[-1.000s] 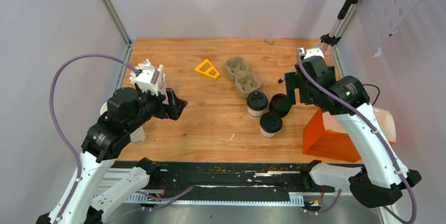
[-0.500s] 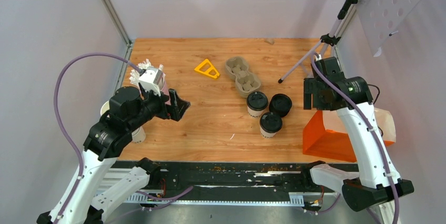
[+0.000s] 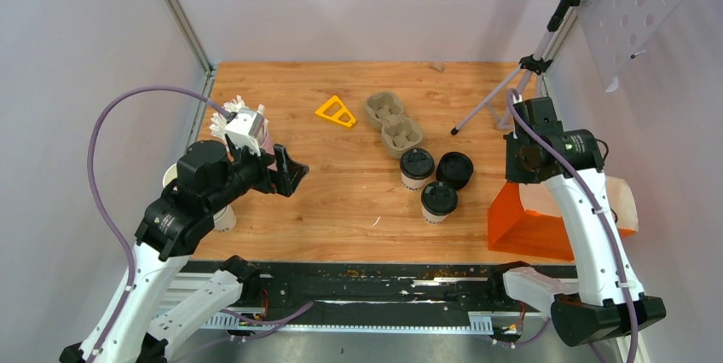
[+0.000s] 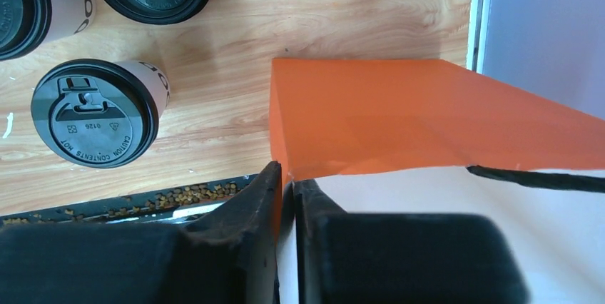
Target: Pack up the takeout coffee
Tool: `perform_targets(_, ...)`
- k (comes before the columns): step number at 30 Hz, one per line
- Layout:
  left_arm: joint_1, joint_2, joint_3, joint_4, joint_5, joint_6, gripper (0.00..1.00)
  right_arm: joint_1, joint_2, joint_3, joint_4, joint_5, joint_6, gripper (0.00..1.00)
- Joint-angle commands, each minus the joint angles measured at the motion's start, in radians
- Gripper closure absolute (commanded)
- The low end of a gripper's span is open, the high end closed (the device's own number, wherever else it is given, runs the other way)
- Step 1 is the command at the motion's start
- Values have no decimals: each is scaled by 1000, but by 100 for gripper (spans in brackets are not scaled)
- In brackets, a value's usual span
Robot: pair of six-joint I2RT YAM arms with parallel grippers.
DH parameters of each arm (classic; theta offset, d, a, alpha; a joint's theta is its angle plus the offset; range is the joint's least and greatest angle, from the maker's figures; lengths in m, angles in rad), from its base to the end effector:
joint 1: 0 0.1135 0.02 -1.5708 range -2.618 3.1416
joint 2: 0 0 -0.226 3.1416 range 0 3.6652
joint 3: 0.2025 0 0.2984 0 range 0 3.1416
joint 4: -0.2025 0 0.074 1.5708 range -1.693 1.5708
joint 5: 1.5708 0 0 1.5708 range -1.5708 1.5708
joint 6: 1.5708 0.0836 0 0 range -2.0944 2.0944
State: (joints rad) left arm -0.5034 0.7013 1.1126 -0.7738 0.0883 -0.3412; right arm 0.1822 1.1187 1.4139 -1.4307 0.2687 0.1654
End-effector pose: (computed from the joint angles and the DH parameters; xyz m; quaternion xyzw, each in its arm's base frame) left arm 0.2052 -0.1214 0.3754 0.0916 0.8174 -0.2657 0.5028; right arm 0.2486 0.0232 0.3191 0.0208 0.9678 -0.0918 0.2334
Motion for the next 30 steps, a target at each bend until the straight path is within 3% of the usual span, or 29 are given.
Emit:
perform_targets(1, 2, -4, 23, 20, 8, 18, 0, -4, -26, 49, 21, 1, -24, 93)
perform_targets(3, 2, -3, 32, 21, 15, 13, 0, -4, -23, 82, 6, 21, -36, 100)
perform_targets(23, 2, 26, 98, -13, 40, 11, 0, -2, 100, 764, -115, -63, -19, 100)
perform_targets(30, 2, 43, 92, -21, -8, 27, 0, -3, 148, 866, -7, -345, -30, 100)
